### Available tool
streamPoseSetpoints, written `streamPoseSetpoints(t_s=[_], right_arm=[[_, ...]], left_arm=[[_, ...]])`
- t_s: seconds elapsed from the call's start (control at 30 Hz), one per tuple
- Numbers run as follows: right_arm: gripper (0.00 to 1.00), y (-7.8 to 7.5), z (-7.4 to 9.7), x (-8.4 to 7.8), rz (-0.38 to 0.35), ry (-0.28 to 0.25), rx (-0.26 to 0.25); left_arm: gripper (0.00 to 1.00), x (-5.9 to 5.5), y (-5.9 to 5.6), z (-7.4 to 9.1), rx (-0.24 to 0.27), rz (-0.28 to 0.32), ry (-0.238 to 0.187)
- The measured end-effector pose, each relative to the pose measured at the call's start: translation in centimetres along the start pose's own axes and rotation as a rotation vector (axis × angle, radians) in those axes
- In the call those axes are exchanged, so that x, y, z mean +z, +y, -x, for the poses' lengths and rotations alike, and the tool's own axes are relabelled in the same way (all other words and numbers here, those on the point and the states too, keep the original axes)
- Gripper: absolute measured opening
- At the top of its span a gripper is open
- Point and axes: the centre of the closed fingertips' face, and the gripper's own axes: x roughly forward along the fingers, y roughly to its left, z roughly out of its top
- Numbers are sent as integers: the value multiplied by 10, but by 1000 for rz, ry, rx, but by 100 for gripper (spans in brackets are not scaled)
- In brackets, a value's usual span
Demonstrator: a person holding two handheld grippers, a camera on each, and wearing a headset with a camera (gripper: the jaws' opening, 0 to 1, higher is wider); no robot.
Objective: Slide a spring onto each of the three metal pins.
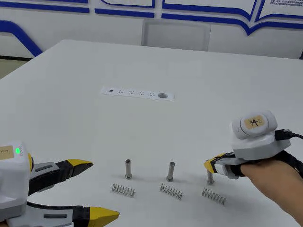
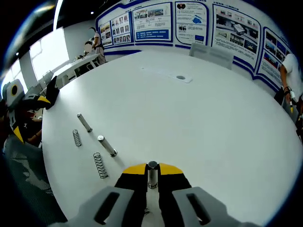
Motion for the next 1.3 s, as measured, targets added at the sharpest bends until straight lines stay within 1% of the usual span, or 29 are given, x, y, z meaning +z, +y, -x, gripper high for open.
streamPoseSetpoints(t_s=[0.03, 0.33, 0.47, 0.77, 0.87, 1.1, 1.13, 1.3], right_arm=[[9, 0, 0, 1, 6, -11, 1], [9, 8, 8, -6, 24, -31, 1], [9, 9, 9, -8, 41, -29, 0], [9, 11, 10, -11, 78, -4, -3], [13, 12, 11, -11, 79, -5, -1], [14, 9, 17, -15, 89, -3, -5], [14, 10, 18, -17, 90, -1, -4], [14, 19, 19, -27, 118, 28, 35]], left_arm=[[75, 0, 0, 0, 1, -1, 0], [75, 0, -3, 3, 8, -3, -1], [75, 0, -3, 3, 9, -3, -2], [75, 0, -5, 3, 7, -2, -9], [75, 0, -5, 4, 8, 0, -14], [75, 0, -5, 5, 8, 0, -14], [75, 0, -5, 5, 7, 0, -14], [75, 0, -6, 3, 2, -1, -10]])
